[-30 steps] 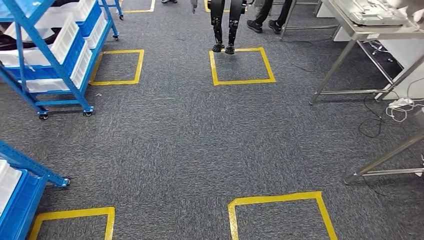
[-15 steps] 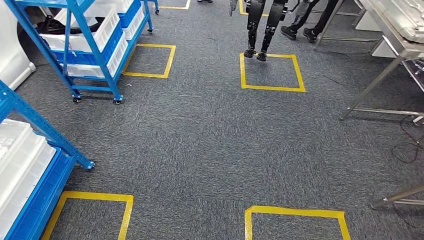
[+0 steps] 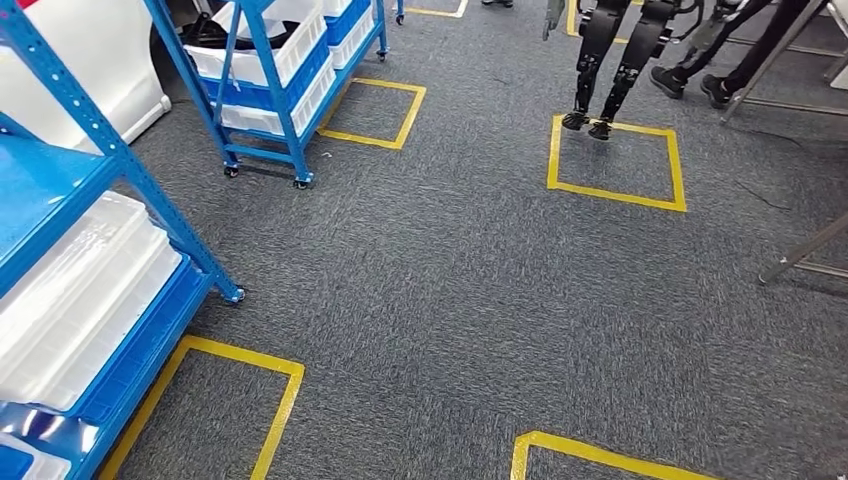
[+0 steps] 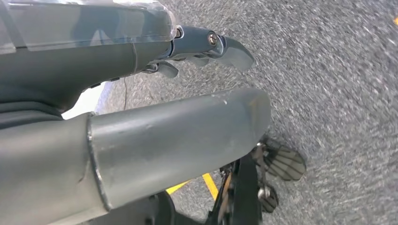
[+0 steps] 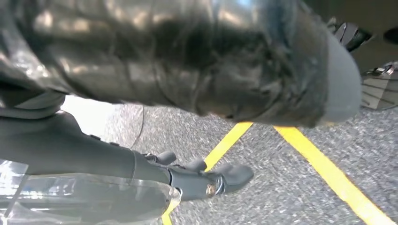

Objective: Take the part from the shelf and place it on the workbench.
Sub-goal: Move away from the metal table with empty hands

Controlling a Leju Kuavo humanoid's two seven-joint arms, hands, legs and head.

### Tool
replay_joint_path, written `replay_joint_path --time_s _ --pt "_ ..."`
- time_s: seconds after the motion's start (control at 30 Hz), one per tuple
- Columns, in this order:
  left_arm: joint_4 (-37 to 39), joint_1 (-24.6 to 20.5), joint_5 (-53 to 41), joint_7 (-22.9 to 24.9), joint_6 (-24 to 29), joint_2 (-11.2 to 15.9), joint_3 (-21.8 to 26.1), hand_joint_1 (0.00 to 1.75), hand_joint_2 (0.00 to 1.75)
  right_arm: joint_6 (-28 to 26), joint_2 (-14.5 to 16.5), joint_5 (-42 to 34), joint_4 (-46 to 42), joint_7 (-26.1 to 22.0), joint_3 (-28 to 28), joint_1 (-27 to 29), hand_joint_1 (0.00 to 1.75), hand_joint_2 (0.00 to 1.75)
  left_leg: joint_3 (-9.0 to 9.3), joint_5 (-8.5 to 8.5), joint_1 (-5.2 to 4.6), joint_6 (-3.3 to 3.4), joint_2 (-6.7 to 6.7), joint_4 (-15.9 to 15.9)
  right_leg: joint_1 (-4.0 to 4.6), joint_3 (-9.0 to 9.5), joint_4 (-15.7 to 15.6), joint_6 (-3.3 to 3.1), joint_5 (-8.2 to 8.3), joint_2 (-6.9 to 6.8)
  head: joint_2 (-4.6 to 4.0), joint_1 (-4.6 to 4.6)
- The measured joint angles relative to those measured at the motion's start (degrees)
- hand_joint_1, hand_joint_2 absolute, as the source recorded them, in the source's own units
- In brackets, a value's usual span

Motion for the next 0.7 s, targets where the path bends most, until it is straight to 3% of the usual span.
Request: replay_joint_path --time_s 0.07,0.13,0.17,0.23,0.3,0.37,0.4,0.43,0.47,0.53,0.6,0.67,0.7 --pt "0.0 -0.1 -0.2 0.1 0.0 0.5 0.0 0.00 0.00 0.1 0.4 0.1 0.0 -0.1 0.0 -0.1 0.00 0.00 2.38 0.99 -0.31 0.76 1.65 -4.4 0.19 0.09 0.3 0.48 -0.37 -1.07 0.00 0.01" --pt "-0.1 0.0 -0.7 0.1 0.2 1.1 0.0 0.00 0.00 0.3 0.9 0.1 0.0 -0.1 0.0 -0.3 0.00 0.00 2.35 1.16 -0.41 1.53 0.82 -4.8 0.26 0.31 0.3 0.95 -0.51 -2.04 0.00 0.01" --pt "-0.1 0.2 -1.0 0.0 0.2 1.3 -0.1 0.00 0.00 0.4 1.1 0.1 0.0 -0.2 0.0 -0.4 0.00 0.00 2.42 1.36 -0.29 1.82 0.20 -5.1 0.16 0.44 0.5 1.27 -0.73 -1.88 0.00 0.01" --pt "-0.1 0.2 -1.6 -0.1 0.0 1.7 -0.2 0.00 0.00 0.6 1.4 0.1 0.0 -0.2 0.0 -0.4 0.00 0.00 2.62 1.81 0.10 2.44 -1.01 -5.7 -0.14 -0.38 2.9 1.92 -2.69 0.63 0.00 0.03" --pt "-0.1 0.1 -1.7 -0.2 -0.2 1.9 -0.3 0.00 0.00 0.7 1.5 0.1 0.0 -0.2 0.0 -0.2 0.00 0.00 2.42 2.07 0.22 2.79 -2.14 -5.8 -0.66 -3.40 9.4 2.31 -6.40 3.79 0.00 0.03" --pt "-0.1 0.1 -1.7 -0.3 -0.4 2.0 -0.4 0.00 0.00 0.7 1.6 0.1 0.0 -0.2 0.0 -0.1 0.00 0.00 2.15 2.21 0.22 2.84 -3.55 -5.7 -1.00 -6.35 15.4 2.52 -8.43 4.67 0.00 0.02" --pt "-0.1 0.1 -1.7 -0.3 -0.5 2.1 -0.4 0.00 0.00 0.7 1.6 0.1 0.0 -0.2 0.0 -0.1 0.00 0.00 2.09 2.25 0.22 2.78 -4.34 -5.6 -1.11 -6.63 15.8 2.57 -7.84 4.78 0.00 0.02" --pt "-0.1 0.2 -1.7 -0.3 -0.6 2.2 -0.4 0.00 0.00 0.7 1.6 0.1 0.0 -0.2 0.0 -0.1 0.00 0.00 2.08 2.27 0.25 2.70 -5.18 -5.5 -1.24 -5.84 14.0 2.56 -6.16 5.01 -0.01 0.03" --pt "-0.1 0.2 -1.7 -0.3 -0.7 2.2 -0.4 0.00 0.00 0.7 1.6 0.1 0.0 -0.2 0.0 -0.1 0.00 0.00 2.07 2.27 0.29 2.58 -6.01 -5.3 -1.39 -4.17 10.5 2.50 -3.86 5.65 -0.01 0.03" --pt "-0.1 0.1 -1.7 -0.2 -0.7 2.2 -0.4 0.00 0.00 0.7 1.5 0.2 0.0 -0.4 0.0 0.1 0.00 0.00 1.79 2.29 0.29 2.05 -7.48 -4.9 -1.57 -1.14 3.6 2.40 -0.98 8.23 -0.01 0.02" --pt "-0.1 0.1 -1.7 -0.1 -0.7 2.2 -0.5 0.00 0.00 0.7 1.5 0.3 0.0 -0.6 0.0 0.1 0.00 0.00 1.30 2.52 0.36 1.24 -8.60 -4.8 -1.42 -0.36 1.4 2.29 -0.64 9.40 0.00 0.01" --pt "-0.1 0.2 -1.6 -0.1 -0.7 2.2 -0.5 0.00 0.00 0.7 1.5 0.4 0.0 -0.8 0.0 -0.1 0.00 0.00 0.93 2.81 0.56 0.45 -9.44 -5.0 -1.38 -0.35 1.0 1.76 -0.26 8.08 -0.01 0.02" --pt "-0.1 0.3 -1.6 0.0 -0.7 2.2 -0.5 0.00 0.00 0.8 1.5 0.5 0.0 -0.8 0.0 -0.1 0.00 0.00 0.64 2.49 0.55 0.18 -8.91 -4.5 -1.42 -0.27 0.8 1.34 -0.05 7.41 -0.01 0.01"
